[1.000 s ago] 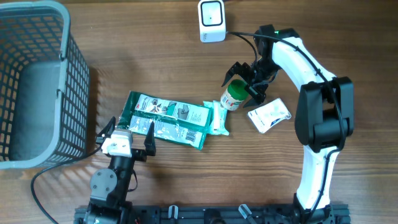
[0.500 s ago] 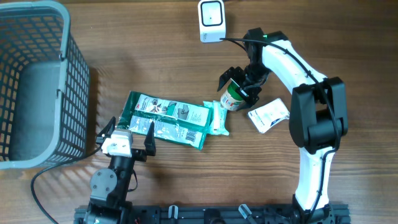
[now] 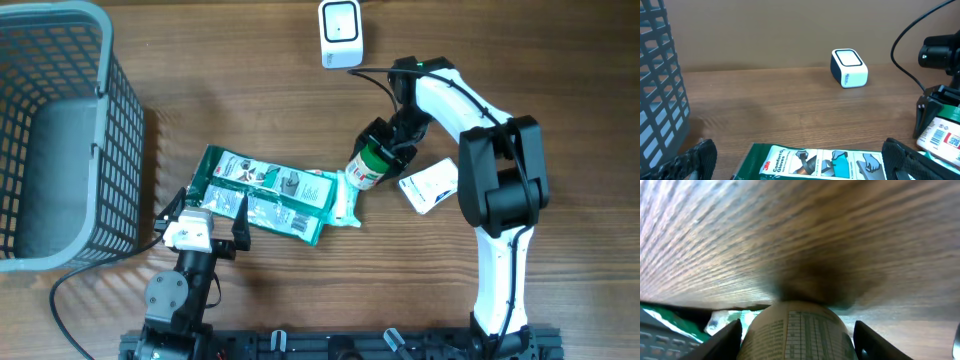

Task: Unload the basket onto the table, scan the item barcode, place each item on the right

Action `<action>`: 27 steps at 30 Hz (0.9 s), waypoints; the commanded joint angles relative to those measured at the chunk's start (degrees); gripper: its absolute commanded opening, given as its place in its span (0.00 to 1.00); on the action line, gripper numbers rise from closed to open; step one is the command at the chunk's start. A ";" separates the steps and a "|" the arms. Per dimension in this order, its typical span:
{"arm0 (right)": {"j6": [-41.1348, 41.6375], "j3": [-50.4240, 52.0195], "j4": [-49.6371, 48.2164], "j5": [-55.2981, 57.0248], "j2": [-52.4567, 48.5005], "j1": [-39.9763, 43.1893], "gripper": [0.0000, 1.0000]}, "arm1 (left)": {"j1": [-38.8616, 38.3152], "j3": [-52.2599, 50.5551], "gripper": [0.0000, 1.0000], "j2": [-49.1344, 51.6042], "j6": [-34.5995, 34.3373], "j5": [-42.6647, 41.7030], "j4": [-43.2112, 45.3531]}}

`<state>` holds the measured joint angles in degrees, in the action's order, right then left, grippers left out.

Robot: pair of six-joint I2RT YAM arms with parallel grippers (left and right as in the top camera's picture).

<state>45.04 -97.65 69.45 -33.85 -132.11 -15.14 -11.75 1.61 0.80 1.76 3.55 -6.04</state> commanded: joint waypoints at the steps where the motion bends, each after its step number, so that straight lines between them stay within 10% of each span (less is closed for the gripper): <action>1: -6.05 -0.85 0.98 -1.92 -1.16 0.00 0.58 | -0.37 -0.28 1.00 -0.26 -0.76 0.57 0.20; 14: -42.88 -16.41 22.88 -15.78 -0.13 1.11 0.55 | -0.37 -0.28 1.00 -0.26 -0.76 0.57 0.20; 27: -26.84 -16.35 22.73 -21.03 12.94 -13.14 0.52 | -0.37 -0.28 1.00 -0.26 -0.76 0.59 0.20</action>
<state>12.78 -112.86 91.92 -51.64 -127.50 -24.43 -11.75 1.61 0.80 1.76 3.57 -6.04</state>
